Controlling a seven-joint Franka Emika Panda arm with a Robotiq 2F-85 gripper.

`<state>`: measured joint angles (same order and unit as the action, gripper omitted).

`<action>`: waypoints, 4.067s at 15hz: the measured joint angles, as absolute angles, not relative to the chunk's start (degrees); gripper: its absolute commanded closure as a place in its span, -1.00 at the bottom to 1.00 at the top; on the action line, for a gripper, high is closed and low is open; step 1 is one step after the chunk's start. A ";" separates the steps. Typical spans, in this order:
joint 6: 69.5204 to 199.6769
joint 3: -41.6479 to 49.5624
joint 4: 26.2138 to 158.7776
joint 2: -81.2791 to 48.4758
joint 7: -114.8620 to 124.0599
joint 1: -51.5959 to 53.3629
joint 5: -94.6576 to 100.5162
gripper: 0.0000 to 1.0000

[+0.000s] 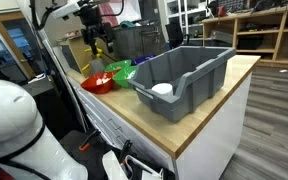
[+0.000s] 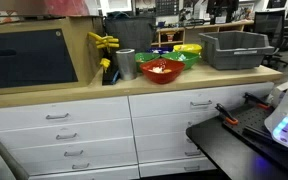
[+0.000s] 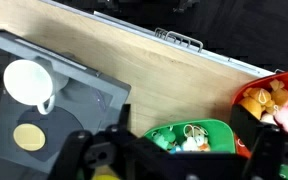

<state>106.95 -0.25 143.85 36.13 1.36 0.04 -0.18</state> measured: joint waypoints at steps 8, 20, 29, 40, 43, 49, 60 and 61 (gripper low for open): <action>106.95 -0.25 143.85 36.13 1.36 0.04 -0.18 -1.00; 106.95 -0.25 143.85 36.13 1.36 0.04 -0.18 -1.00; 117.49 -2.00 143.69 26.59 2.10 0.53 -0.86 -1.00; 125.81 -7.70 143.02 17.20 9.10 5.59 -6.71 -1.00; 125.82 -8.04 143.02 16.37 9.23 5.92 -6.71 -1.00; 125.81 -8.01 142.85 15.05 7.02 6.11 -6.63 -1.00; 131.53 -9.33 144.70 14.99 14.89 6.10 -4.37 -1.00; 132.68 -9.86 145.32 14.97 16.80 6.09 -3.93 -1.00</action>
